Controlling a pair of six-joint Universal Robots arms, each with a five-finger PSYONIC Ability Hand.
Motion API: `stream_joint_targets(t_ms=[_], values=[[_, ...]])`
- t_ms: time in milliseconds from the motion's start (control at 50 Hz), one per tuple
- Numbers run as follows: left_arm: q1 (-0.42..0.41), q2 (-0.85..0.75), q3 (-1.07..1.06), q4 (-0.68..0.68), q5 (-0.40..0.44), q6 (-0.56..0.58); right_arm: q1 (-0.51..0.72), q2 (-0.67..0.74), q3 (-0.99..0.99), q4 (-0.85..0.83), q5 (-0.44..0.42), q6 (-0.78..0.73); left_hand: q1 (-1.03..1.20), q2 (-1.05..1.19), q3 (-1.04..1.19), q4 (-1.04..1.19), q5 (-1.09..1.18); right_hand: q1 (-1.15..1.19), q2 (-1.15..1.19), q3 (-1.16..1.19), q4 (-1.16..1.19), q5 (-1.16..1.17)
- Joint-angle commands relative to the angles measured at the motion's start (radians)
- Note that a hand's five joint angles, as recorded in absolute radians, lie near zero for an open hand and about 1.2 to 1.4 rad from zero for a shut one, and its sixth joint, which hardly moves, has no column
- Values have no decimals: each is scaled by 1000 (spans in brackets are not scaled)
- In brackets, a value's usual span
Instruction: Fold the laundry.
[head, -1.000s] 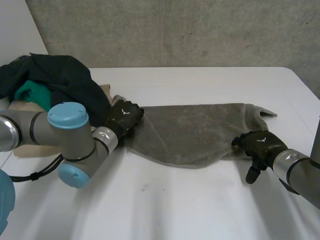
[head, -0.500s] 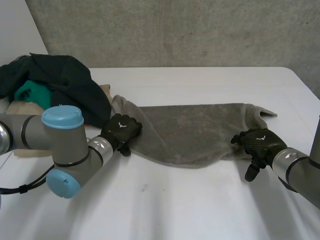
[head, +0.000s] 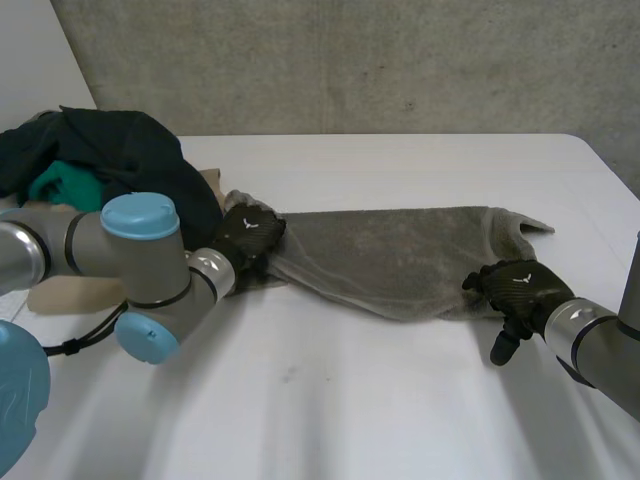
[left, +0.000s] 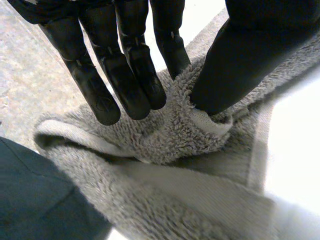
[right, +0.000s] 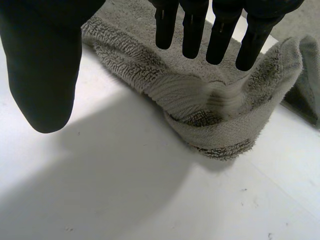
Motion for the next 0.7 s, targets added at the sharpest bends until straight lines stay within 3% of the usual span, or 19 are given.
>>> stream_joint_targets(t_ms=[20, 140, 220, 280, 320, 360, 380, 440, 540, 700], values=[[-4, 12, 1, -1, -13, -1, 4, -2, -5, -44, 17, 55, 251, 205, 209, 201, 241, 69, 84, 64, 65, 51], [-11, 157, -31, -21, -14, -84, 42, 30, -60, -53, 40, 222, 251, 205, 209, 201, 241, 75, 90, 70, 70, 56], [-14, 243, -57, -21, -14, -157, 113, 153, -142, -55, 49, 265, 251, 205, 209, 201, 241, 107, 122, 102, 103, 89], [-14, 300, -69, -23, -16, -185, 161, 238, -218, -53, 83, 260, 251, 205, 209, 201, 241, 476, 491, 471, 471, 457], [-14, 323, -77, -26, -16, -191, 173, 265, -267, -56, 155, 248, 251, 205, 209, 201, 241, 988, 1003, 983, 983, 969], [-12, 354, -100, -29, -16, -190, 170, 262, -292, -55, 212, 230, 251, 205, 209, 201, 241, 1072, 1087, 1067, 1068, 1054], [-11, 366, -107, -31, -16, -191, 164, 252, -298, -58, 262, 205, 251, 205, 209, 201, 241, 1072, 1087, 1067, 1068, 1054], [-8, 427, -143, -38, -16, -190, 155, 156, -291, -76, 289, 149, 251, 205, 209, 201, 241, 1072, 1087, 1067, 1068, 1054], [-1, 555, -196, -67, -11, -185, 156, -101, -280, -27, 257, 28, 251, 205, 209, 201, 241, 1072, 1087, 1067, 1068, 1054], [2, 678, -261, -202, -11, -182, 56, -244, -346, 310, 163, -189, 251, 205, 209, 201, 241, 1072, 1087, 1067, 1068, 1054]])
